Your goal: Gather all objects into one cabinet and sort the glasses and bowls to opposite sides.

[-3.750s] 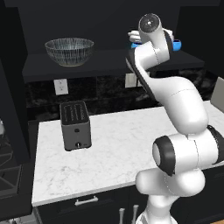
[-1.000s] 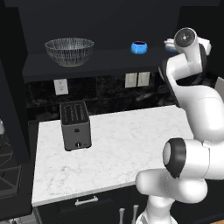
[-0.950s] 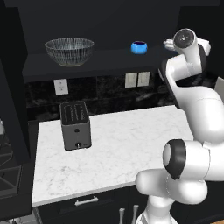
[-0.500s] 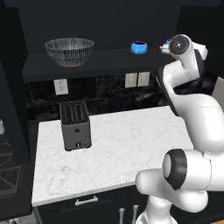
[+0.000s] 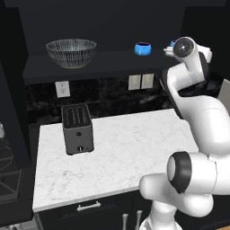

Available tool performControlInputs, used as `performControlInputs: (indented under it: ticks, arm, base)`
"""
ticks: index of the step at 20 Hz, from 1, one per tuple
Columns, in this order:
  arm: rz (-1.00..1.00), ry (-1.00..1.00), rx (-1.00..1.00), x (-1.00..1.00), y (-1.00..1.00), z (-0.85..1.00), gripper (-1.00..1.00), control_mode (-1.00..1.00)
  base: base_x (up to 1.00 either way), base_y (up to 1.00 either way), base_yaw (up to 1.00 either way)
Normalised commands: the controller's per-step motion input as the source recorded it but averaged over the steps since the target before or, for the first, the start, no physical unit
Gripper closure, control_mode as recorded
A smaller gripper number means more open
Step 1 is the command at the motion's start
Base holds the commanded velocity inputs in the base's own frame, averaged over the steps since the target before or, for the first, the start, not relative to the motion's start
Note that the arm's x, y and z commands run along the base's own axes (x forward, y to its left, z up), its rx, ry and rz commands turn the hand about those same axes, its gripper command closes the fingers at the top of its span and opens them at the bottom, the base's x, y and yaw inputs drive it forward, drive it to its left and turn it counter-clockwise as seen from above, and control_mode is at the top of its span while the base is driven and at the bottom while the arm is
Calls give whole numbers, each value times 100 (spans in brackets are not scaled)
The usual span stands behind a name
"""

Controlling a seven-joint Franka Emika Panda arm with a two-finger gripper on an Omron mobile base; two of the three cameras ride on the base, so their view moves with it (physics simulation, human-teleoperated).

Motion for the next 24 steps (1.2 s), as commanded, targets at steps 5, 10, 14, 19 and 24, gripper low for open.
performControlInputs:
  ticks: [5,10,14,19,24]
  arm:
    - [0,-3,0,36,-10,-21,100,-100]
    - [0,-1,0,29,-18,-4,100,-100]
    - [0,0,0,17,-24,0,100,-100]
    - [0,0,0,12,-31,0,100,-100]
    - [0,0,0,20,-23,0,100,-100]
  base:
    - [0,0,0]
    - [0,0,0]
    - [0,0,0]
    - [0,0,0]
    - [0,0,0]
